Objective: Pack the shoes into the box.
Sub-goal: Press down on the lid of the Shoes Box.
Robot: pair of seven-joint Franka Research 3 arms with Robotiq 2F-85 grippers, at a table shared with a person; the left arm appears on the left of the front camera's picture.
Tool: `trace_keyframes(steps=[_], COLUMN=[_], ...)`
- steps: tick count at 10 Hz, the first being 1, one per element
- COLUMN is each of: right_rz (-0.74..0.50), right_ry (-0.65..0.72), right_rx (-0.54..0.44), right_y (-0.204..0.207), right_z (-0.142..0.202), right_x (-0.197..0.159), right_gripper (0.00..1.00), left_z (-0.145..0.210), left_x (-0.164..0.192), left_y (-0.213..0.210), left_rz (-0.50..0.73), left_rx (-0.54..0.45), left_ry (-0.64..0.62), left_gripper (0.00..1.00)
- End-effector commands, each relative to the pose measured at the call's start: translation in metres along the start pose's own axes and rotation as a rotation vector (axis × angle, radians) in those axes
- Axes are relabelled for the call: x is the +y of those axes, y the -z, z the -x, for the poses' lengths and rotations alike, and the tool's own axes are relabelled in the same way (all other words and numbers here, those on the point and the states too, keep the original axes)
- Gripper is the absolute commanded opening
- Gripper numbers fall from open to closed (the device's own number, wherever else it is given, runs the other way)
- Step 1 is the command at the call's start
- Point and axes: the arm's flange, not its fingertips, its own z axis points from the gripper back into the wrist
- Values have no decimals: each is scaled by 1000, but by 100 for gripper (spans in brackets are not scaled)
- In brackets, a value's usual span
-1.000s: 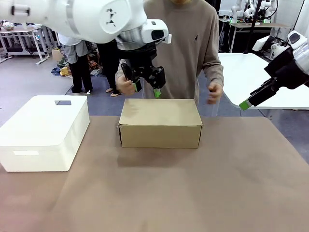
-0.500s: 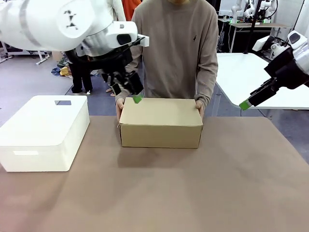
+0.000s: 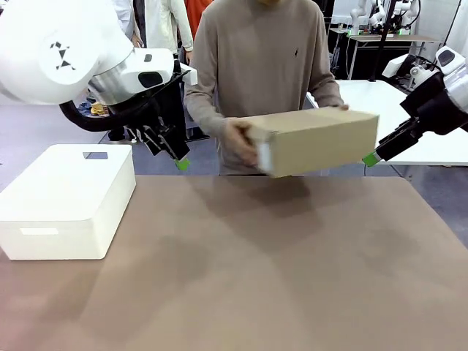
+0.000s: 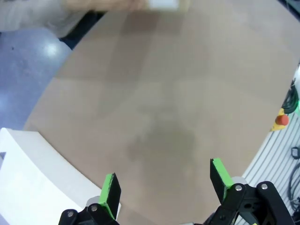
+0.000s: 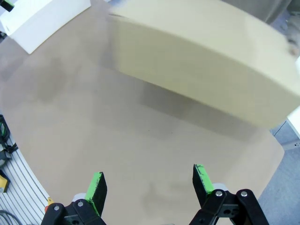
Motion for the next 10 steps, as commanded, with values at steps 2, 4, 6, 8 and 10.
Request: trace_keyframes(steps=[2, 4, 6, 8, 10], right_rz=[5, 5, 5, 5, 5], right_ry=[4, 4, 4, 4, 4], right_rx=[8, 8, 8, 8, 8], right_y=[-1, -1, -1, -1, -1], right_z=[-3, -3, -3, -3, -3], right_x=[-3, -3, -3, -3, -3], right_gripper=[97, 97, 97, 97, 97], left_z=[0, 0, 0, 0, 0], left_x=[0, 0, 0, 0, 0], left_y=[0, 0, 0, 0, 0], left_rz=[0, 0, 0, 0, 0], left_rx=[0, 0, 0, 0, 0], left_ry=[0, 0, 0, 0, 0], left_gripper=[100, 100, 100, 100, 100])
